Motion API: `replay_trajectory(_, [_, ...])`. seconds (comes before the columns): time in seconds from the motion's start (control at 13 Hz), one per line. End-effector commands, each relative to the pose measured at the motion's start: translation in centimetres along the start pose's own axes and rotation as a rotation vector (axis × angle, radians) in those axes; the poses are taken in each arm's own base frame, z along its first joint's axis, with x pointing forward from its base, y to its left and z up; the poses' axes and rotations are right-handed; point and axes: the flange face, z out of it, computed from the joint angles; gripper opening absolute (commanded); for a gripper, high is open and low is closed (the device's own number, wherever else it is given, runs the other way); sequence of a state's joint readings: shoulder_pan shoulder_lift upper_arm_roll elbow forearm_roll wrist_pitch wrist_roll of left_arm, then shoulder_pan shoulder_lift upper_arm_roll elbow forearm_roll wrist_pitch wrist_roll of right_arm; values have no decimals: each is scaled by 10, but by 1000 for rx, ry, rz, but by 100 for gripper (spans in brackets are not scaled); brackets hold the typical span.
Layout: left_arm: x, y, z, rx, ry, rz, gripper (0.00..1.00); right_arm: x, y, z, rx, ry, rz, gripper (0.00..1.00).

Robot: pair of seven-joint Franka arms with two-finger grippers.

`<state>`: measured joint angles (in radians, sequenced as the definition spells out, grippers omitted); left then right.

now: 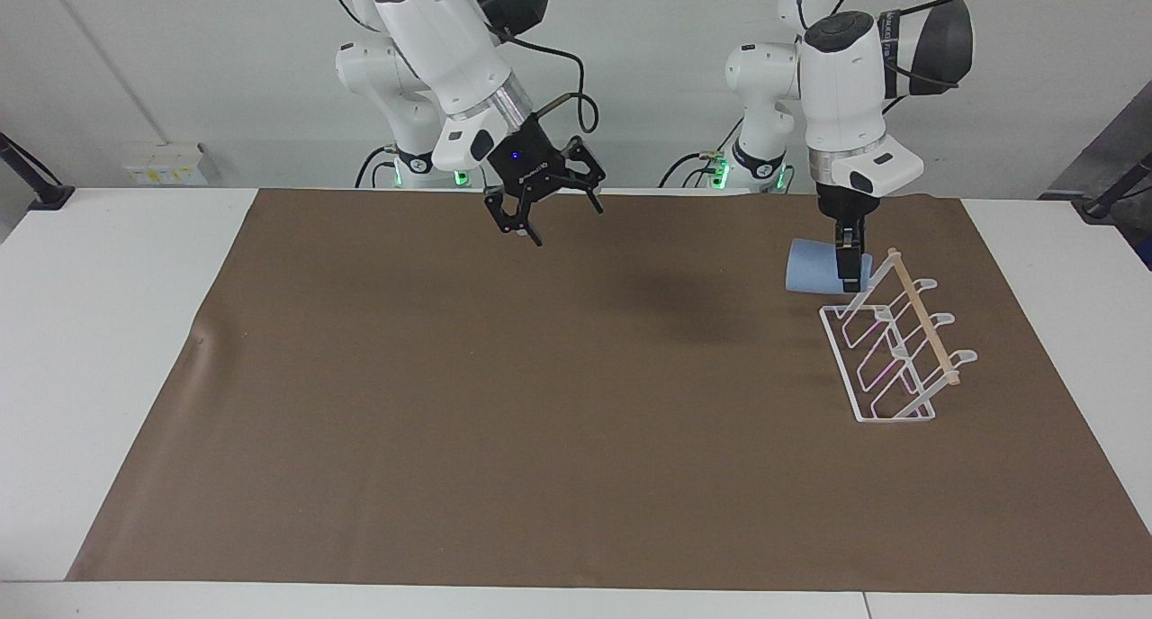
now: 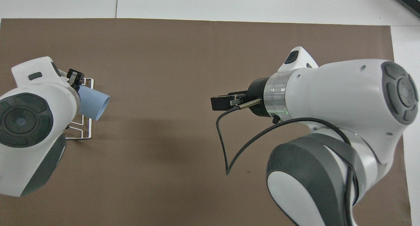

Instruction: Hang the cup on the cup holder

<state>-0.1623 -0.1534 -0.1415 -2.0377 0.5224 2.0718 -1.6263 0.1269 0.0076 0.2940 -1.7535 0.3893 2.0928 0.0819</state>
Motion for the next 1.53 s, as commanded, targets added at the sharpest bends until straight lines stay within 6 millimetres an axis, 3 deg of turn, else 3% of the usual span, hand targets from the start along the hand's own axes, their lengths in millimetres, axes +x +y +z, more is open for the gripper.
replay_trajectory(0.0, [11,12,7,3,146,83,0,7,30,-10,-53,11,7,100])
replay_trajectory(0.15, [14,23,23,15,248,154,0,15,65,-17,-117,24,29,100])
replay_trajectory(0.31, [26,38,27,7,326,185,0,18,84,-22,-199,33,14,100])
replay_trajectory(0.54, [41,40,43,-12,398,225,0,20,116,-34,-274,28,32,100])
replay_trajectory(0.84, [48,44,74,-49,444,207,0,23,136,-62,-378,-62,40,100])
replay_trajectory(1.0, [57,41,79,-51,462,212,0,23,142,-81,-411,-106,62,100])
replay_trajectory(1.23, [52,36,86,-46,457,224,0,16,163,-102,-447,-169,115,100])
replay_trajectory(1.46, [45,29,94,-43,485,241,0,9,179,-111,-455,-202,165,100])
